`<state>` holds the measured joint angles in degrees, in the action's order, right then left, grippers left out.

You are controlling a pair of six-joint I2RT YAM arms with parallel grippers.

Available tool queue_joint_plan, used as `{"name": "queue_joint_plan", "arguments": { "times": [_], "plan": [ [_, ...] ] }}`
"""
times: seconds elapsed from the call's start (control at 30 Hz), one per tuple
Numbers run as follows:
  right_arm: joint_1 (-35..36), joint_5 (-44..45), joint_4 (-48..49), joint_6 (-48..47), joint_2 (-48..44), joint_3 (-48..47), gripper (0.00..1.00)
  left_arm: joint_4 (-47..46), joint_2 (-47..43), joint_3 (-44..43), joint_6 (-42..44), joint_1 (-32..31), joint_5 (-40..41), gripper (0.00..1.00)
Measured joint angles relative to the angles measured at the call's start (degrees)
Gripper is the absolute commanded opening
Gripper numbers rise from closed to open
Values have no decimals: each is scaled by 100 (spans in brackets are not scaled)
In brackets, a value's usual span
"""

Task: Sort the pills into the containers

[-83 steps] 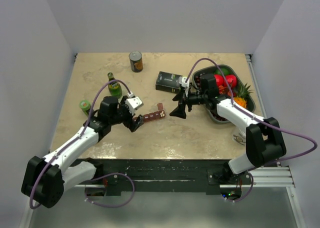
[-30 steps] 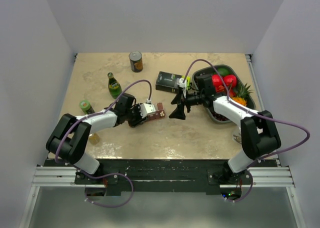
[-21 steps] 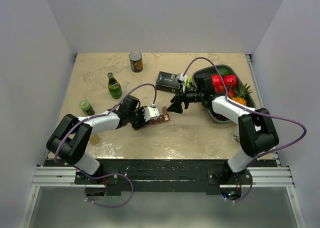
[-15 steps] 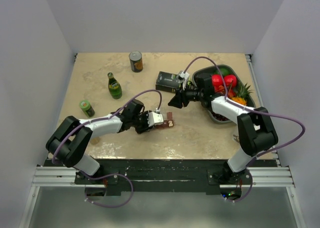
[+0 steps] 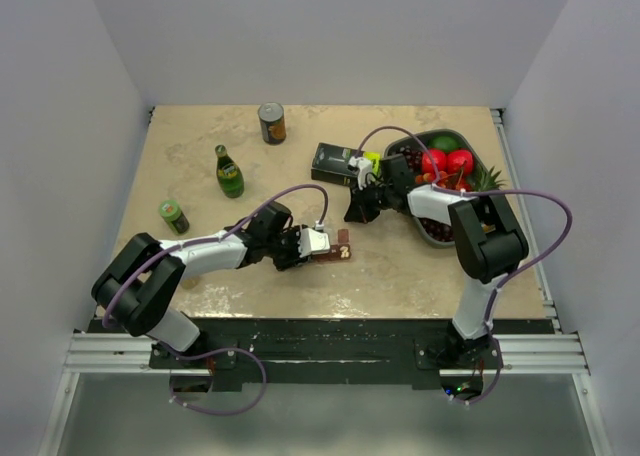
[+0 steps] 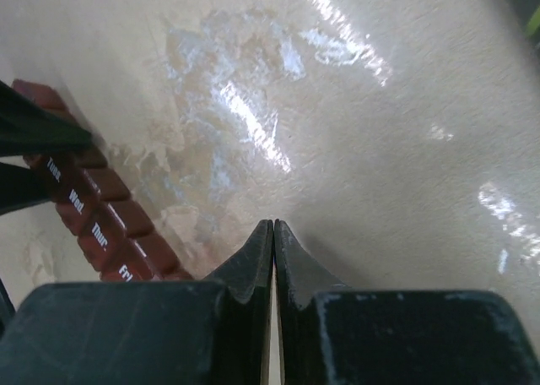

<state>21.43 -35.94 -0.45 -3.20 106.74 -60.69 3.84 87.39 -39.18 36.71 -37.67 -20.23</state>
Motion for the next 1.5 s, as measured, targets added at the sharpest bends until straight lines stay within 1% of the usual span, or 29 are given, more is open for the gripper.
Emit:
{"name": "queue_joint_plan", "arguments": {
  "times": [0.13, 0.27, 0.4, 0.8, 1.1, 1.27, 1.5],
  "plan": [
    [44, -160, -527, -448, 87, -114, 3, 0, 0, 0, -2, -2, 9, 5],
    [87, -505, -1134, -999, 87, -417, 3, 0, 0, 0, -4, -13, 52, 5],
    [120, -723, -1528, -1412, 52, -629, 2, 0, 0, -2, -17, -26, 90, 5],
    [273, -859, -2789, -2345, 48, -1163, 2, 0, 11, -22, -153, -31, 186, 5],
    [581, -846, -3539, -2896, 289, -1436, 2, -2, 83, -96, -216, -31, 271, 5],
    [601, -647, -3790, -3003, 527, -1475, 2, 7, 125, -142, -264, -31, 308, 5],
    [601, -407, -3910, -3008, 549, -1593, 2, 11, 208, -229, -308, -31, 350, 6]
  ]
}}
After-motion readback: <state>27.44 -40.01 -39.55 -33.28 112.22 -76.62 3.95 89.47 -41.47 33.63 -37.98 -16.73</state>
